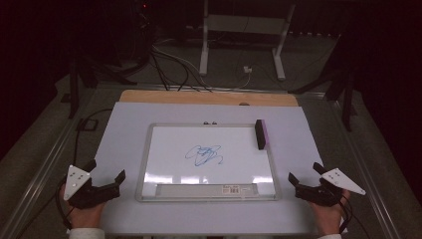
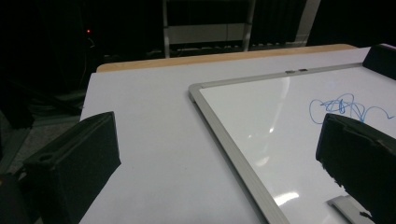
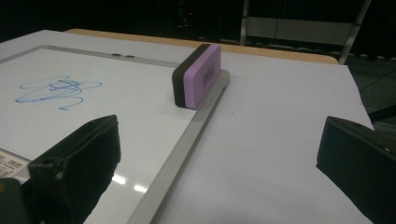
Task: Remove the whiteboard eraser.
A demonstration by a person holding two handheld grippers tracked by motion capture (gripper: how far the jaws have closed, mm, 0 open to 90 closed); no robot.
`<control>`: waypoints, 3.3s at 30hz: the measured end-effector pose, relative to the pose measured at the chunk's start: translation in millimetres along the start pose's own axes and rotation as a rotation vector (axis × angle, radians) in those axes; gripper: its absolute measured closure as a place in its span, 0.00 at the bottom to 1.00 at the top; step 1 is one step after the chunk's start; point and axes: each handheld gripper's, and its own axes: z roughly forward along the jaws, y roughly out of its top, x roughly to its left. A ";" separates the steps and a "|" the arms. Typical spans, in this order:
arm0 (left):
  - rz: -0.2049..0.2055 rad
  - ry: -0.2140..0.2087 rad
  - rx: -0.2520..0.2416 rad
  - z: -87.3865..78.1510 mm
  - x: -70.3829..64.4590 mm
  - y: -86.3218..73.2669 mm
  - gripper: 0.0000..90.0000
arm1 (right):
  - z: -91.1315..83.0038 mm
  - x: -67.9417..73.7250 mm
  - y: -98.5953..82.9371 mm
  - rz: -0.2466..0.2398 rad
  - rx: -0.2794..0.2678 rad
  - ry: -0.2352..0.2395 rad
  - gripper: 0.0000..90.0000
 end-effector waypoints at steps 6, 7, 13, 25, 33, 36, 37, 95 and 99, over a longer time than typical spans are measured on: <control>0.011 0.014 0.013 0.5 0.1 -3.3 0.00 | -1.3 -1.2 0.6 0.007 -0.013 -0.010 0.00; 0.008 0.014 0.015 0.6 0.6 -3.7 0.00 | -1.2 -1.4 0.8 0.011 -0.016 -0.008 0.00; 0.008 0.021 0.016 -1.5 -0.1 -4.9 0.01 | -0.2 0.5 9.9 0.018 -0.031 -0.015 0.00; 0.014 0.034 0.025 1.8 -0.2 -7.6 0.01 | 15.6 3.0 41.9 -0.011 0.011 0.038 0.00; 0.016 0.044 0.028 1.9 0.3 -8.7 0.01 | 34.8 0.2 67.7 -0.003 -0.008 0.056 0.00; 0.019 0.050 0.027 1.8 0.3 -8.9 0.00 | 41.1 -0.4 72.5 -0.007 -0.006 0.056 0.00; 0.017 0.049 0.026 1.8 0.5 -8.8 0.01 | 44.3 -0.9 74.6 -0.008 -0.004 0.057 0.00; -0.001 0.077 0.032 1.3 4.8 -14.5 0.01 | 158.8 -17.8 72.6 0.126 0.208 0.041 0.06; 0.003 0.076 0.031 0.9 4.4 -14.2 0.01 | 162.5 -18.6 70.6 0.131 0.234 0.039 0.07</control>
